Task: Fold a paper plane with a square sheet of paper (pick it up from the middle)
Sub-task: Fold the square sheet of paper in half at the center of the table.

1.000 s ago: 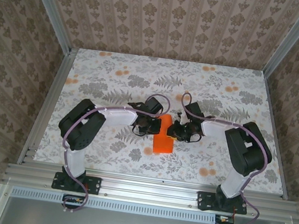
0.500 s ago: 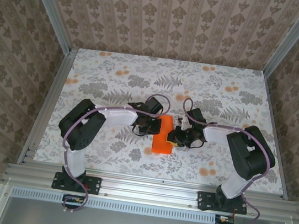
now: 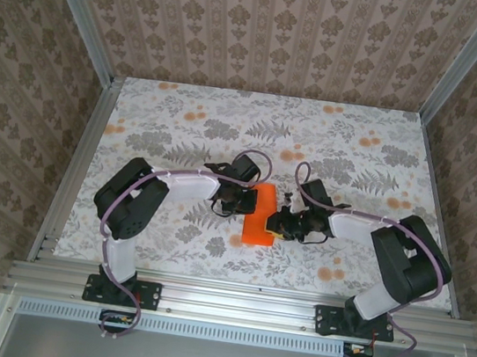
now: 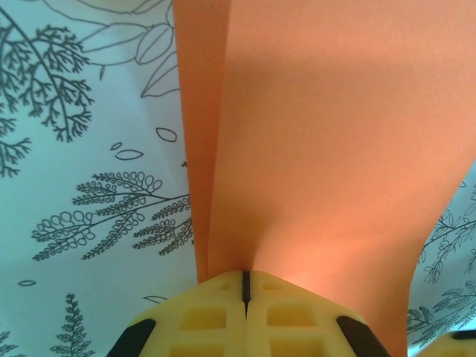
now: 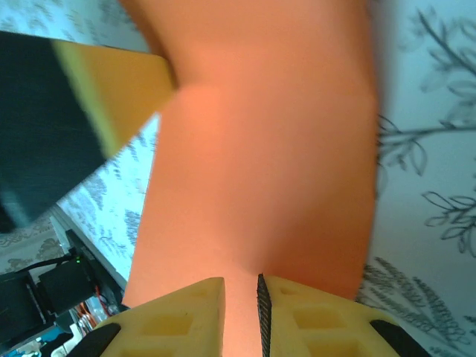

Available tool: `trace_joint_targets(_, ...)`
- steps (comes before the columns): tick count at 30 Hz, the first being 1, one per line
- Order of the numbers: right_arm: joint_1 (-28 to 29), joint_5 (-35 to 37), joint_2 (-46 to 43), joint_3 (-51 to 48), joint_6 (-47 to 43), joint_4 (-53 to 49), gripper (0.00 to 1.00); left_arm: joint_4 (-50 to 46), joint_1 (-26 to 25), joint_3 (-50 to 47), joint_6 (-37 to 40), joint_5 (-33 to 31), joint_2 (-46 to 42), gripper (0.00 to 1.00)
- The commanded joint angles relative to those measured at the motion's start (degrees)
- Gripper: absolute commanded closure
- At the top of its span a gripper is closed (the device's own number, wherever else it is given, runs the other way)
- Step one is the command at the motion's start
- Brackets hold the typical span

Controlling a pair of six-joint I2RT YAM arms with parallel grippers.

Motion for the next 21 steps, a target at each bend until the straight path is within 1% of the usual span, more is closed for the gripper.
trace_joint_targets(1,0.72,-0.99,3.42,-1.76,2.42,4.16,0.79,-5.2,-0.63,0.25,1.58,-1.35,2.28,1.0)
trace_joint_targets(4,0.72,1.34,5.31,-2.32,1.76,2.79,0.79,-5.41,-0.68,0.3,1.8,-1.39,2.22,1.0)
trace_joint_targets(7,0.81,1.87,4.71,-2.26,1.36,1.66,0.79,-5.65,-0.64,0.29,2.02,-1.56,2.21,1.0)
trace_joint_targets(13,0.98,1.39,-1.44,-2.08,2.24,0.07,0.78,-5.86,-0.7,0.86,2.94,-1.53,2.05,1.0)
trace_joint_targets(18,0.9,4.75,-6.08,-0.99,2.07,-3.37,0.76,-6.08,-0.68,1.78,3.69,-1.26,1.37,1.0)
trace_joint_targets(21,1.28,3.1,-6.79,-2.2,3.98,-0.88,0.78,-6.7,-0.7,2.43,4.15,-1.36,1.36,1.0)
